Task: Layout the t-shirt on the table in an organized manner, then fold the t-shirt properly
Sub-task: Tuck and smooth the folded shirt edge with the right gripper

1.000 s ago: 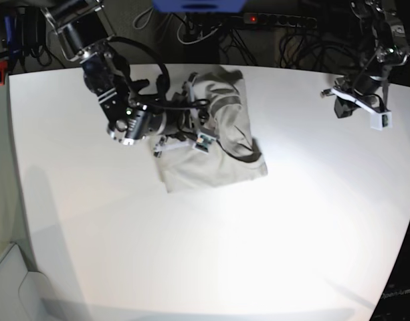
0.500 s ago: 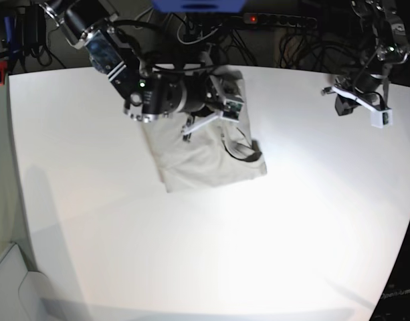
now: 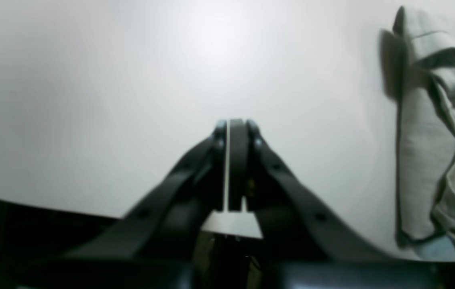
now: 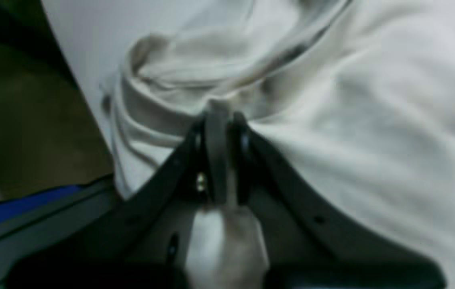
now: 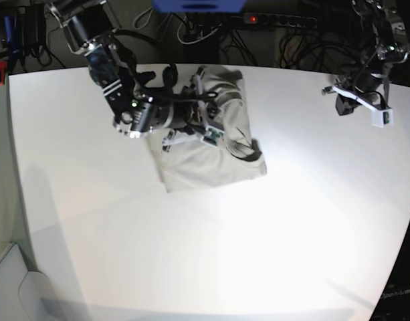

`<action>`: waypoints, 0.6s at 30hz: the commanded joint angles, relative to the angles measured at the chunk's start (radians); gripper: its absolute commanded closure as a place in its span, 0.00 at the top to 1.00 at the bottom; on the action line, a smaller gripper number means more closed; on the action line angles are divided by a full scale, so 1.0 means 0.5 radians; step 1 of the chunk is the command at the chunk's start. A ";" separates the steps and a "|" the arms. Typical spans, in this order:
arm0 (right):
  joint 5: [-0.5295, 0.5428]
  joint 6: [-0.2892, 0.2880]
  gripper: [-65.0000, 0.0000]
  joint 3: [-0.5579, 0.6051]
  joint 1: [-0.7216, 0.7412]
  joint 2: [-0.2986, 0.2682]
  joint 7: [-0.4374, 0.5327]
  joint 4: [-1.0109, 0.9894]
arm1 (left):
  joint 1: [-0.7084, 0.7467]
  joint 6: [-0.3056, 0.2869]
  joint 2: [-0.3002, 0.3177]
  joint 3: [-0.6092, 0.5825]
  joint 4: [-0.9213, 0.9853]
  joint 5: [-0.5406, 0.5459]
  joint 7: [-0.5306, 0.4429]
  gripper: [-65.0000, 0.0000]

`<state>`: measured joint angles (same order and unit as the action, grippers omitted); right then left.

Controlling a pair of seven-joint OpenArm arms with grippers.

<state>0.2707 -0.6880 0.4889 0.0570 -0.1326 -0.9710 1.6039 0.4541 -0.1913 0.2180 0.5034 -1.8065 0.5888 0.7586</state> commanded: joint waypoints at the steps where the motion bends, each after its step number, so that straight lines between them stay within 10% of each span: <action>1: 0.037 -0.020 0.04 -0.006 0.026 0.018 0.081 0.010 | -0.001 -0.015 0.020 0.014 -0.040 0.021 -0.033 0.02; 14: 0.037 -0.020 0.04 0.156 -0.140 -0.145 0.081 0.528 | -0.023 -0.015 -0.100 0.011 -0.096 0.085 -0.009 0.04; 18: 0.037 -0.020 0.13 0.067 -0.122 -0.252 -0.122 0.673 | -0.020 -0.015 -0.100 0.011 -0.135 0.306 -0.009 0.26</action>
<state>0.2806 -0.6880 0.5304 -0.0193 -0.2535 -1.0508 1.9198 0.4427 -0.1913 0.1600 0.5034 -1.8561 0.7246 0.7700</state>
